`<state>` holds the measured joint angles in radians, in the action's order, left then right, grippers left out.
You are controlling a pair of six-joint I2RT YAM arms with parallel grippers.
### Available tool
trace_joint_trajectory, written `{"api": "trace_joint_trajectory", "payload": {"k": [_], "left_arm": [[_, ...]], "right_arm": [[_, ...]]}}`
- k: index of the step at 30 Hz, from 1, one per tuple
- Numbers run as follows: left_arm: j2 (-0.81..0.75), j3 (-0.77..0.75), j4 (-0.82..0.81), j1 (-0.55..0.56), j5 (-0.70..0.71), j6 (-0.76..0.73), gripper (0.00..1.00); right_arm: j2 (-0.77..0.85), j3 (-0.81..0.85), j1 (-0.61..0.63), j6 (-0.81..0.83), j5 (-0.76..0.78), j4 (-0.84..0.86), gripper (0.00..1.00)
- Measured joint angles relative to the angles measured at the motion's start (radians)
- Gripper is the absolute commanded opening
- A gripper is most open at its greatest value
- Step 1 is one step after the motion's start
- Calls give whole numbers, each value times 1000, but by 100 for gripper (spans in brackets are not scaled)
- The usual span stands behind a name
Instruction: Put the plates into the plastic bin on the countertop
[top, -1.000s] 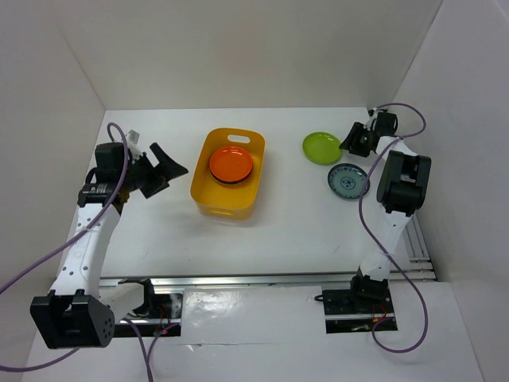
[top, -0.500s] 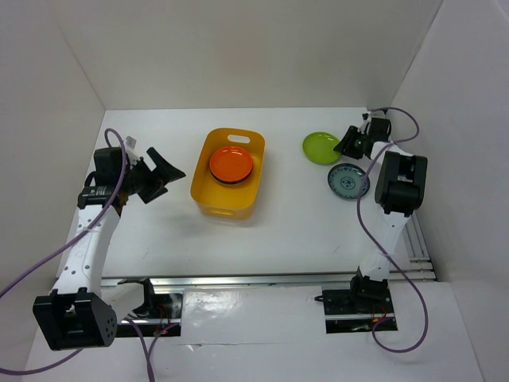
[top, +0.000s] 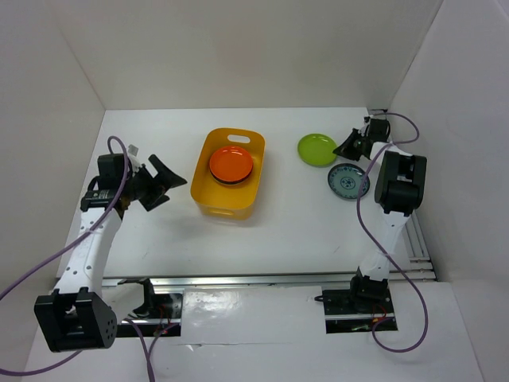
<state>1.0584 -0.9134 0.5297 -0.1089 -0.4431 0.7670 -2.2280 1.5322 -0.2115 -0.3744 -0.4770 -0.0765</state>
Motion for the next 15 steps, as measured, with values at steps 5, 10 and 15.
{"api": "trace_joint_trajectory", "payload": {"k": [5,10,15], "left_arm": [[-1,57,-23,0,-16,4,100],[-1,82,-39,0,-28,27,100],[2,65,-10,-2,74,34,100]], "right_arm": [[64,0,6,-65,-43,16,0],[196,36,46,-111,-71,32,0],[382,43,227,-96,-56,25,0]]}}
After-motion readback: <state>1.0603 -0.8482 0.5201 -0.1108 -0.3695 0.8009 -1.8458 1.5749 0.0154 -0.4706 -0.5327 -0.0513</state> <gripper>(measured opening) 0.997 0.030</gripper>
